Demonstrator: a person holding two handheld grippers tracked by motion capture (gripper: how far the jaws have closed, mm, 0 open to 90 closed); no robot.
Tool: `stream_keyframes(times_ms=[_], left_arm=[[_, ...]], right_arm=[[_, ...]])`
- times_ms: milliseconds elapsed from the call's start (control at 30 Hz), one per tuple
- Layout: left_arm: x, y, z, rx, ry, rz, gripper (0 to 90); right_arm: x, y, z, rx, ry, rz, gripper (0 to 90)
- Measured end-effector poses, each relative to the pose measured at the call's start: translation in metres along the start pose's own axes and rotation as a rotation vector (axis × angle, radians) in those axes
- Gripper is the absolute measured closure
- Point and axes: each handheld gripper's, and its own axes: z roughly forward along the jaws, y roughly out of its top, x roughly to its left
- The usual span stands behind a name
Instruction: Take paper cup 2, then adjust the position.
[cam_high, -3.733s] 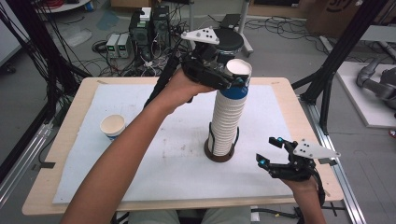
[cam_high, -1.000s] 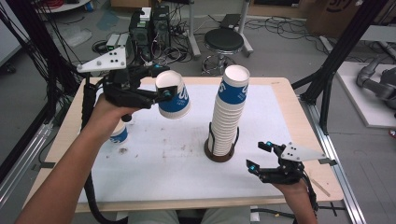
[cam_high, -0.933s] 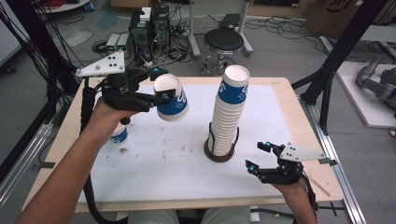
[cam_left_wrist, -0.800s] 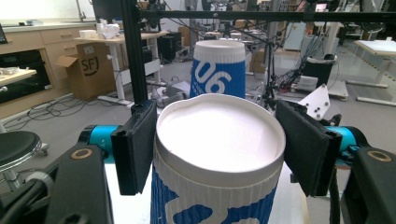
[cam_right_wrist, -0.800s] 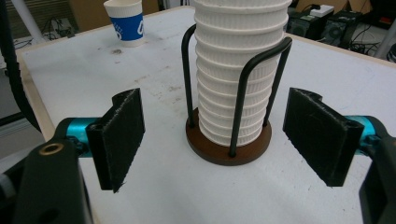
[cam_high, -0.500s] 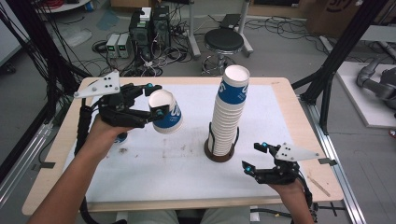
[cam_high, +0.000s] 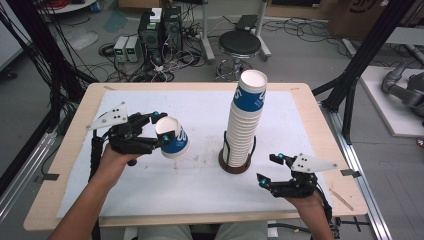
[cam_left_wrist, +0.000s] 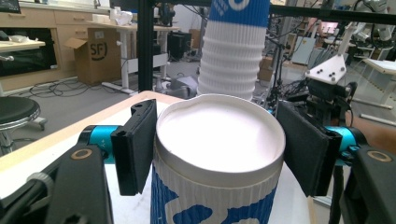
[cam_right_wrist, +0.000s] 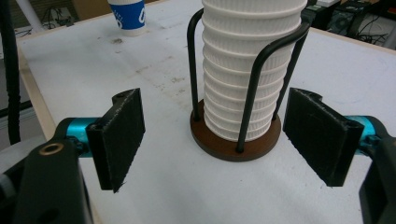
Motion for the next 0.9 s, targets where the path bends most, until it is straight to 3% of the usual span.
stream_keyframes(times_ms=[233,533,900], left_arm=[[-0.005,-0.02,0.001,-0.015,0.006,-0.005,32.0],[-0.011,-0.032,0.002,-0.016,0.002,-0.001,31.9],[-0.017,-0.035,0.003,-0.006,-0.004,0.009,31.9]], right_arm=[[0.0,0.0,0.002,-0.002,0.004,0.004,21.1],[-0.001,0.001,0.004,0.001,0.008,0.005,21.1],[0.005,0.005,0.005,-0.019,0.042,-0.013,21.1]])
